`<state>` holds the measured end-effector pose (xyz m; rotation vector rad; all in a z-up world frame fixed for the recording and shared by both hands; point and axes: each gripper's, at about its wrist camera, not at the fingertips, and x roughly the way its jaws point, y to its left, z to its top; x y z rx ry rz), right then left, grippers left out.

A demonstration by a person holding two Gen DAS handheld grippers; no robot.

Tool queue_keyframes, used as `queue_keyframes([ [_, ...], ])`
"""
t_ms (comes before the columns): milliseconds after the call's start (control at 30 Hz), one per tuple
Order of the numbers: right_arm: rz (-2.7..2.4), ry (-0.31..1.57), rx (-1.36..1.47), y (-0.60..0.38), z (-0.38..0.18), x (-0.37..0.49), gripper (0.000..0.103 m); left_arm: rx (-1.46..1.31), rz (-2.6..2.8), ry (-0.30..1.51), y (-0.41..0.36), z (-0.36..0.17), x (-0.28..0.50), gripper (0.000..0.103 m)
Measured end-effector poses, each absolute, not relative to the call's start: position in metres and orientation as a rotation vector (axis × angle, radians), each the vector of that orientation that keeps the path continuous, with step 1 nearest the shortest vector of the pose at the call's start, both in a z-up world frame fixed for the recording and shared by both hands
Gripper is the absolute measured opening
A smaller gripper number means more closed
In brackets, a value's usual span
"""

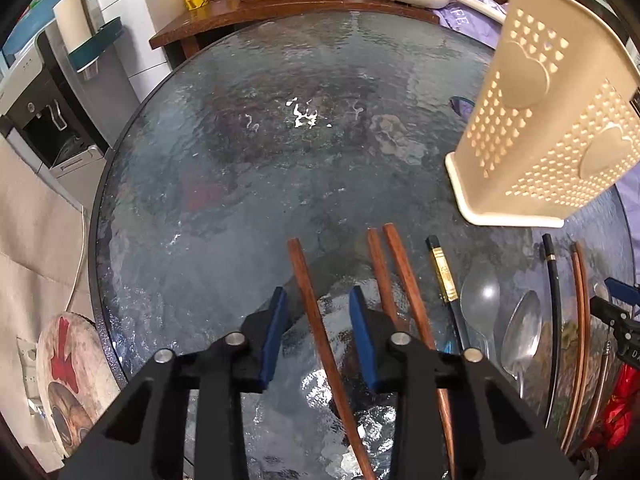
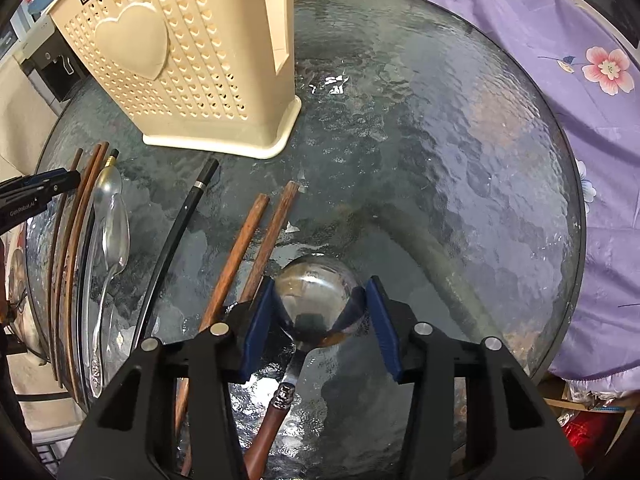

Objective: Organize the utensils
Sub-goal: 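Close the right tool on the ladle neck while the left tool grips a wooden chopstick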

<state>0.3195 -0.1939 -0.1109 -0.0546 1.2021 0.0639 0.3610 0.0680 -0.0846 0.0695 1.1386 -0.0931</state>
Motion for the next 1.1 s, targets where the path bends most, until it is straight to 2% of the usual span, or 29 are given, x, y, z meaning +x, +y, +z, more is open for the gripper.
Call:
queue_keyframes([
  [367,0.066,1.199,-0.051,-0.191,-0.113,0.313,0.047,0.086,-0.081,1.148,0.061,-0.084,0.362,0.016],
  [400,0.069,1.203,-0.049,-0.191,-0.113,0.312,0.048,0.086,-0.08,1.148,0.06,-0.084,0.363,0.016],
  [500,0.074,1.223,-0.01,-0.195,-0.113,0.316,0.059,0.086,-0.079,1.15,0.061,-0.084,0.362,0.016],
  [600,0.057,1.234,-0.001,-0.197,-0.114,0.317,0.06,0.088,-0.079,1.151,0.06,-0.084,0.362,0.016],
  [900,-0.005,1.273,0.037,-0.202,-0.114,0.317,0.049,0.125,-0.092,1.161,0.056,-0.083,0.368,0.016],
  [1100,-0.048,1.271,0.04,-0.194,-0.113,0.319,0.047,0.141,-0.091,1.149,0.051,-0.083,0.366,0.016],
])
